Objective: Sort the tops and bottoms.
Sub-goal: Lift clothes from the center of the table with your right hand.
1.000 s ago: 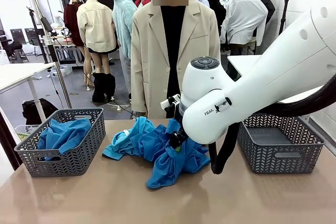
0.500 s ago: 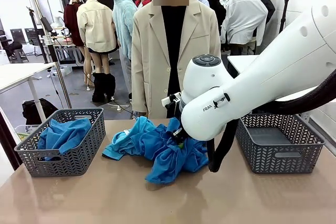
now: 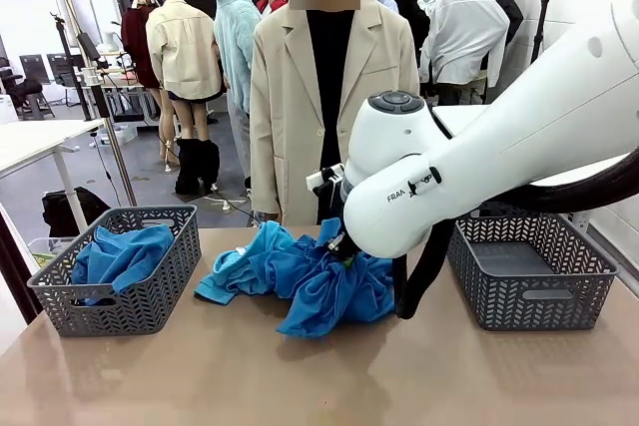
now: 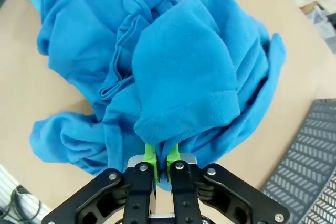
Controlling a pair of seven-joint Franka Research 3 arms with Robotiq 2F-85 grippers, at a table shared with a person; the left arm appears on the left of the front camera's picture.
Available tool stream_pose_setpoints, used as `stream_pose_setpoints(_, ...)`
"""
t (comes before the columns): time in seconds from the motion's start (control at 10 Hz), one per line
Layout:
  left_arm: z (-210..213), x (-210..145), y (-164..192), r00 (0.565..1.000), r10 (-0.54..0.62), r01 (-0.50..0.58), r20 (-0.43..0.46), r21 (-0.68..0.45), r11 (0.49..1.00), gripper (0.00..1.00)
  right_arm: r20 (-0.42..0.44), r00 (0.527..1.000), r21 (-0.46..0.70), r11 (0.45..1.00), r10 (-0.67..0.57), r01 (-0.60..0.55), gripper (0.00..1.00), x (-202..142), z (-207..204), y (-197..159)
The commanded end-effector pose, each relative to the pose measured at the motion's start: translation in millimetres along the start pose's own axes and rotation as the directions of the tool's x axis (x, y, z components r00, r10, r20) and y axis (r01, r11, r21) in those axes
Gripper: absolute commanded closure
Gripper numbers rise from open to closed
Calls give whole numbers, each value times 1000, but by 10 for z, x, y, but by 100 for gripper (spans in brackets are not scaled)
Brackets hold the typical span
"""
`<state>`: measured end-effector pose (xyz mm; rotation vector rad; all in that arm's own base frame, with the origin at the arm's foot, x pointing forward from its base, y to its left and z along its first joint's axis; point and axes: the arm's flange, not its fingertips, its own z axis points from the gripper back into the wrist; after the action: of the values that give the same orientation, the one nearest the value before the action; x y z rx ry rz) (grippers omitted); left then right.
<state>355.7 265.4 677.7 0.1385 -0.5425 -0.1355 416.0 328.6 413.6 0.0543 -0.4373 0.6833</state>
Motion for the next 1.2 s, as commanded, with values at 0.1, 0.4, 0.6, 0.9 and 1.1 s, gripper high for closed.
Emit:
stream_pose_setpoints(0.1,4,4,-10,1000,10,-10,1,0,1000,0,49,999,4,1000,3,-4,100,163,498,-78)
stream_pose_setpoints(0.4,4,4,-10,1000,10,-10,1,0,1000,0,82,996,-37,999,-23,26,100,332,860,-119)
stream_pose_setpoints(0.6,4,4,-10,1000,10,-10,1,0,1000,0,65,997,-10,1000,-29,29,80,332,750,-204)
stream_pose_setpoints(0.9,4,4,-10,1000,10,-10,1,0,1000,0,138,990,-17,1000,-21,24,66,346,714,-333)
stream_pose_setpoints(1.1,4,4,-10,1000,10,-10,1,0,1000,0,132,991,-1,1000,-20,21,95,333,675,-363)
